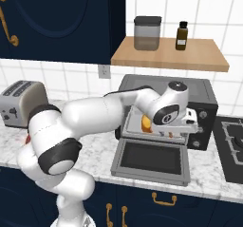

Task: Pick up the kebab skewer and baguette bread, and place them inside the toaster oven. Close the toaster oven door and start by setting the timer.

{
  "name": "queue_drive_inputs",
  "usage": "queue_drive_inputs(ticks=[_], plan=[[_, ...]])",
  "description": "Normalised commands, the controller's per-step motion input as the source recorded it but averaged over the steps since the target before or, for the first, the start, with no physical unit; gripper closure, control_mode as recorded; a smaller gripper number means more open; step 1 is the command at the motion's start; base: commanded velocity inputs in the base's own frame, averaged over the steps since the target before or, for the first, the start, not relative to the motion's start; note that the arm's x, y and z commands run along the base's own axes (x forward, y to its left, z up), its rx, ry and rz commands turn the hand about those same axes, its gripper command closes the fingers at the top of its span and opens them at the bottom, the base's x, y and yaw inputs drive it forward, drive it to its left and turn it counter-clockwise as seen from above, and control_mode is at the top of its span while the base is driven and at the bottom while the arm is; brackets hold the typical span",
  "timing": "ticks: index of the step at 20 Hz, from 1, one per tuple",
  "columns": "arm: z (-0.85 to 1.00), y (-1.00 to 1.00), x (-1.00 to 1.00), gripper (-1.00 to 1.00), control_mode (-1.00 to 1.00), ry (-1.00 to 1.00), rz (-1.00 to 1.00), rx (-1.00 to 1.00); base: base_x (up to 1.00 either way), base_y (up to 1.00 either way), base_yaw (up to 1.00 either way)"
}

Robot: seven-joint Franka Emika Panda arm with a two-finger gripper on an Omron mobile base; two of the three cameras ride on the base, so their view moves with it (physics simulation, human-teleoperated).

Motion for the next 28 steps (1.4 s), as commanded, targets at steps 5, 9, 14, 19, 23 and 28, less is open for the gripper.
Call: queue_drive_inputs(ticks=[5,9,14,19,23,28], plan=[[-0.16,0.22,-0.63,-1.0,-1.0,0.0,-0.31,0.0,0.0,0.0,0.0],[-0.48,0.54,-0.19,-1.0,-1.0,0.0,-0.3,0.0,0.0,0.0,0.0],[-0.47,0.37,0.0,-1.0,-1.0,0.0,-0.14,0.0,0.0,0.0,0.0],[-0.15,0.12,0.12,-1.0,-1.0,0.0,-0.01,0.0,0.0,0.0,0.0],[0.0,-0.01,0.04,-1.0,-1.0,0.0,0.0,0.0,0.0,0.0,0.0],[-0.02,-0.02,0.06,-1.0,-1.0,0.0,0.0,0.0,0.0,0.0,0.0]])
